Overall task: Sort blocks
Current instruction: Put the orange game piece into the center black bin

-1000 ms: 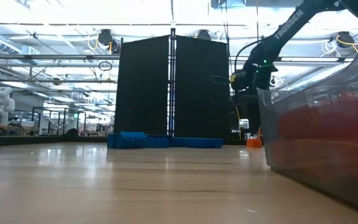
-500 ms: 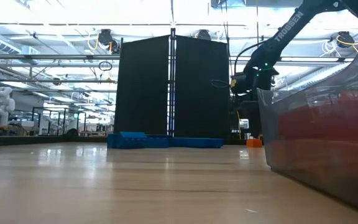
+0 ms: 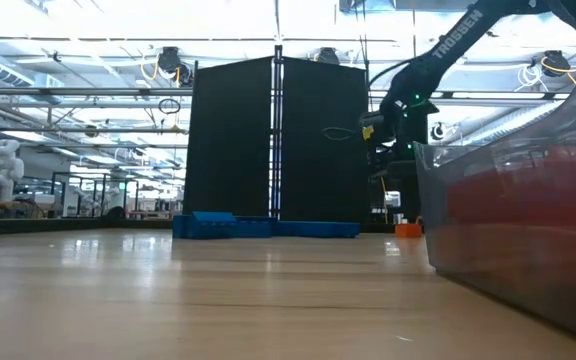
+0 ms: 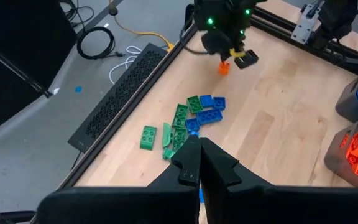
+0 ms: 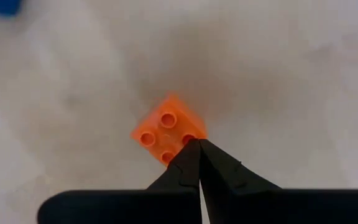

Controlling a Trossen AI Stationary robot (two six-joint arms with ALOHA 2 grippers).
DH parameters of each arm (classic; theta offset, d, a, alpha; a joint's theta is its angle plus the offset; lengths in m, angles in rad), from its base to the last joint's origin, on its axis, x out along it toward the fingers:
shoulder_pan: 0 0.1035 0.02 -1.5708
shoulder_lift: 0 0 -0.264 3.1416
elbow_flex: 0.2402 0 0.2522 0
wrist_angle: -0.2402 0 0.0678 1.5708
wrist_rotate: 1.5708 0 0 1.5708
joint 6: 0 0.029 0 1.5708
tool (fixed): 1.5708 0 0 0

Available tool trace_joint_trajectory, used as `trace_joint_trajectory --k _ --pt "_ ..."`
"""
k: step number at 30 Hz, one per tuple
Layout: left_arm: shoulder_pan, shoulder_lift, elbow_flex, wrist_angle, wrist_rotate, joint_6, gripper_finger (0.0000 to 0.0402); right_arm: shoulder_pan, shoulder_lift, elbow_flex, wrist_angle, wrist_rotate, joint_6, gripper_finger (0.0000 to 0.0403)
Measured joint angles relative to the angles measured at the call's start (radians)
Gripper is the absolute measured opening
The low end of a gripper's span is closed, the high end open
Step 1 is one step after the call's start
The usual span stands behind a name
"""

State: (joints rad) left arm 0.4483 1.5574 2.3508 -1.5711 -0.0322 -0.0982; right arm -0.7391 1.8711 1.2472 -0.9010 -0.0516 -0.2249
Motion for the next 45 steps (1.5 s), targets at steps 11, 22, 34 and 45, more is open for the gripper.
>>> trace_joint_trajectory --k 11,22,34,45 --pt "-0.006 0.0 0.0 0.0 0.0 0.008 0.0 0.252 -0.088 0.018 -0.024 -0.195 -0.126 0.0" --pt "-0.007 0.0 0.0 0.0 -0.002 0.006 0.0 0.18 -0.184 0.028 0.008 0.055 0.101 0.0" --pt "-0.013 0.0 0.0 0.0 -0.003 0.009 0.0 0.106 -0.184 -0.14 0.042 0.125 0.376 0.0" --pt "-0.013 0.0 0.0 0.0 -0.003 0.006 0.0 0.169 -0.184 -0.142 0.152 0.171 0.753 0.0"
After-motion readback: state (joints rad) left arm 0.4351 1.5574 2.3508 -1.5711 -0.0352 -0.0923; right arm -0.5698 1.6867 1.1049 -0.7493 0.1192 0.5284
